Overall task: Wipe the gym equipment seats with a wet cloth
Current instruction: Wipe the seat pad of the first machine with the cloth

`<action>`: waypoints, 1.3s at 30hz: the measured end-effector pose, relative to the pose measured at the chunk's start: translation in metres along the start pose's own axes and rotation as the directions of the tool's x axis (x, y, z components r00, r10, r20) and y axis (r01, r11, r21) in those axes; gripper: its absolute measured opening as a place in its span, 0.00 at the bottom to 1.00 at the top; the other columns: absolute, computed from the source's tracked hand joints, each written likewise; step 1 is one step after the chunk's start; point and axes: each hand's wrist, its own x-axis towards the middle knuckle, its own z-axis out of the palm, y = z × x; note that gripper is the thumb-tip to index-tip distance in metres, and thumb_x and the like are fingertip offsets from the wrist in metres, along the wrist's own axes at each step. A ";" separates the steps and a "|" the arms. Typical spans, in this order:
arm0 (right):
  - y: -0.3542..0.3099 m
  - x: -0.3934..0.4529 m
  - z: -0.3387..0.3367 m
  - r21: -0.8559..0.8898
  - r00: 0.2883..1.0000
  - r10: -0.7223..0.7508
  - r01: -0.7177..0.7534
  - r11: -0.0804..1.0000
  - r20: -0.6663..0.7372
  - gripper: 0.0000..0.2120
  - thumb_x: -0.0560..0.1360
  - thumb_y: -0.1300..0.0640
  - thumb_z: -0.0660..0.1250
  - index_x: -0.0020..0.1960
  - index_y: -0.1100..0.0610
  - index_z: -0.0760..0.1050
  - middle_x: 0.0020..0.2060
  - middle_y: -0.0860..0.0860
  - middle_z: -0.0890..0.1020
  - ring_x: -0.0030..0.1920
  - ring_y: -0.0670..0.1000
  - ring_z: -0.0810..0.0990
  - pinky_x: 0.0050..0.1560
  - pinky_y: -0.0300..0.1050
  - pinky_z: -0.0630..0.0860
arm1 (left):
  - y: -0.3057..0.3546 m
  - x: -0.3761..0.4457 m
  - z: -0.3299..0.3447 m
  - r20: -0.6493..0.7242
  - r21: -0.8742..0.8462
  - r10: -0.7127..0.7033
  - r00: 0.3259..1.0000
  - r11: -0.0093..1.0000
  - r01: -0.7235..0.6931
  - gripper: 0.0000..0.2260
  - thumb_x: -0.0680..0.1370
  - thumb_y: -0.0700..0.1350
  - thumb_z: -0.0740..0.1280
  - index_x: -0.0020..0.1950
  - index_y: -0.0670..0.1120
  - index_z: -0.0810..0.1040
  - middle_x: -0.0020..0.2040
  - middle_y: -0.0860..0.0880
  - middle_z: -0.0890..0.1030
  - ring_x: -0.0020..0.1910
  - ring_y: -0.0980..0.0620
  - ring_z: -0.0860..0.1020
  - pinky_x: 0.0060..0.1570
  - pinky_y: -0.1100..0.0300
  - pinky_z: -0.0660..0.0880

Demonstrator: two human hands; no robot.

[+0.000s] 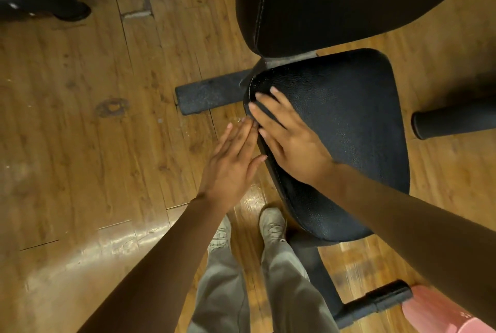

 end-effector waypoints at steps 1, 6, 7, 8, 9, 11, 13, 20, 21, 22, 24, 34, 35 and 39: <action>0.003 -0.009 -0.003 0.007 0.999 -0.051 0.051 0.999 0.017 0.19 0.84 0.60 0.58 0.74 0.64 0.68 0.74 0.59 0.68 0.78 0.60 0.58 0.74 0.50 0.66 | -0.001 -0.001 0.000 -0.001 0.008 0.007 1.000 1.000 -0.007 0.24 0.82 0.49 0.63 0.71 0.33 0.71 0.71 0.36 0.73 0.71 0.43 0.72 0.74 0.49 0.62; 0.011 0.009 0.000 -0.011 0.996 -0.065 0.064 0.998 -0.067 0.18 0.81 0.67 0.63 0.71 0.63 0.74 0.71 0.59 0.73 0.76 0.60 0.65 0.67 0.48 0.73 | -0.001 -0.003 0.000 -0.004 0.015 0.002 1.000 1.000 -0.001 0.25 0.82 0.51 0.64 0.72 0.34 0.70 0.72 0.37 0.71 0.72 0.44 0.71 0.73 0.48 0.64; 0.009 0.019 0.002 -0.018 0.994 -0.046 0.045 0.999 -0.095 0.18 0.80 0.68 0.64 0.70 0.63 0.74 0.70 0.60 0.74 0.75 0.61 0.66 0.66 0.50 0.75 | 0.000 -0.003 0.000 0.001 0.009 -0.004 1.000 1.000 0.004 0.26 0.82 0.51 0.64 0.73 0.34 0.69 0.73 0.38 0.70 0.73 0.44 0.70 0.74 0.48 0.63; 0.008 0.027 0.004 -0.020 0.993 -0.033 0.031 0.999 -0.117 0.18 0.80 0.68 0.64 0.69 0.63 0.75 0.69 0.60 0.75 0.74 0.61 0.68 0.65 0.52 0.77 | -0.001 -0.003 0.000 0.006 0.001 -0.008 1.000 1.000 0.008 0.26 0.82 0.50 0.64 0.73 0.34 0.68 0.74 0.38 0.68 0.74 0.45 0.68 0.74 0.48 0.63; 0.008 0.033 0.005 -0.023 0.991 -0.028 0.025 0.999 -0.128 0.18 0.80 0.68 0.64 0.69 0.63 0.76 0.68 0.60 0.76 0.73 0.62 0.69 0.63 0.54 0.78 | -0.001 -0.003 -0.001 0.009 -0.006 -0.011 1.000 1.000 0.011 0.26 0.82 0.50 0.63 0.74 0.35 0.67 0.75 0.39 0.67 0.75 0.45 0.67 0.75 0.48 0.62; 0.014 0.035 0.004 -0.046 0.990 -0.001 -0.006 0.999 -0.144 0.18 0.80 0.68 0.63 0.69 0.63 0.75 0.68 0.61 0.76 0.73 0.62 0.70 0.62 0.57 0.78 | -0.002 -0.001 -0.003 0.029 -0.019 -0.008 1.000 1.000 0.008 0.27 0.83 0.50 0.62 0.76 0.35 0.65 0.77 0.39 0.64 0.77 0.46 0.63 0.76 0.49 0.60; 0.027 0.030 -0.002 -0.051 0.967 0.135 -0.149 0.988 -0.214 0.18 0.81 0.64 0.59 0.69 0.63 0.75 0.68 0.62 0.75 0.72 0.63 0.70 0.62 0.61 0.78 | -0.004 0.002 -0.005 0.067 -0.031 0.014 0.998 0.999 -0.012 0.27 0.83 0.51 0.60 0.77 0.37 0.62 0.78 0.41 0.61 0.78 0.47 0.60 0.77 0.51 0.56; 0.003 0.044 0.007 0.091 0.823 0.443 -0.441 0.893 -0.355 0.17 0.80 0.67 0.60 0.68 0.67 0.74 0.67 0.64 0.75 0.71 0.65 0.70 0.66 0.61 0.74 | -0.011 0.003 -0.007 0.124 -0.031 0.057 0.991 0.998 -0.054 0.27 0.83 0.52 0.58 0.78 0.38 0.61 0.79 0.43 0.60 0.78 0.48 0.59 0.78 0.53 0.54; -0.005 0.047 0.012 0.103 0.856 0.400 -0.389 0.916 -0.327 0.18 0.80 0.66 0.59 0.68 0.67 0.74 0.66 0.63 0.75 0.71 0.65 0.70 0.67 0.60 0.74 | -0.010 0.004 -0.007 0.099 -0.037 0.058 0.993 0.998 -0.055 0.27 0.83 0.52 0.58 0.77 0.37 0.63 0.78 0.42 0.60 0.78 0.48 0.60 0.78 0.54 0.54; -0.011 0.049 0.016 0.105 0.892 0.348 -0.332 0.938 -0.289 0.18 0.80 0.65 0.58 0.68 0.67 0.75 0.66 0.63 0.76 0.71 0.65 0.70 0.67 0.60 0.74 | -0.009 0.005 -0.008 0.065 -0.044 0.061 0.996 0.997 -0.059 0.26 0.82 0.52 0.59 0.75 0.36 0.65 0.77 0.42 0.61 0.77 0.47 0.60 0.78 0.57 0.52; -0.014 0.051 0.019 0.088 0.940 0.257 -0.243 0.966 -0.223 0.18 0.78 0.66 0.59 0.67 0.67 0.76 0.65 0.63 0.77 0.70 0.66 0.71 0.64 0.60 0.76 | -0.007 0.007 -0.008 0.007 -0.048 0.068 0.998 0.997 -0.068 0.26 0.81 0.51 0.60 0.72 0.34 0.68 0.74 0.42 0.62 0.74 0.47 0.61 0.77 0.60 0.49; 0.026 0.047 -0.012 -0.019 0.835 0.477 -0.501 0.865 -0.275 0.22 0.78 0.72 0.61 0.71 0.65 0.72 0.70 0.63 0.71 0.71 0.64 0.70 0.60 0.61 0.78 | -0.013 0.006 -0.007 0.085 -0.025 0.090 0.992 0.996 -0.089 0.26 0.83 0.52 0.60 0.76 0.37 0.64 0.78 0.42 0.63 0.76 0.49 0.64 0.77 0.53 0.57; 0.022 0.051 -0.008 0.004 0.841 0.464 -0.482 0.876 -0.277 0.21 0.78 0.73 0.61 0.70 0.66 0.73 0.69 0.63 0.72 0.71 0.64 0.70 0.61 0.60 0.78 | -0.013 0.006 -0.007 0.080 -0.023 0.093 0.992 0.996 -0.091 0.26 0.83 0.52 0.60 0.76 0.37 0.64 0.78 0.42 0.63 0.76 0.49 0.64 0.77 0.53 0.57; 0.005 0.063 0.004 0.062 0.938 0.305 -0.298 0.952 -0.163 0.20 0.76 0.73 0.63 0.67 0.67 0.75 0.66 0.64 0.74 0.69 0.64 0.72 0.62 0.61 0.77 | -0.013 0.006 -0.006 0.057 -0.023 0.083 0.995 0.996 -0.081 0.25 0.83 0.51 0.59 0.75 0.37 0.67 0.77 0.42 0.65 0.76 0.49 0.65 0.77 0.54 0.57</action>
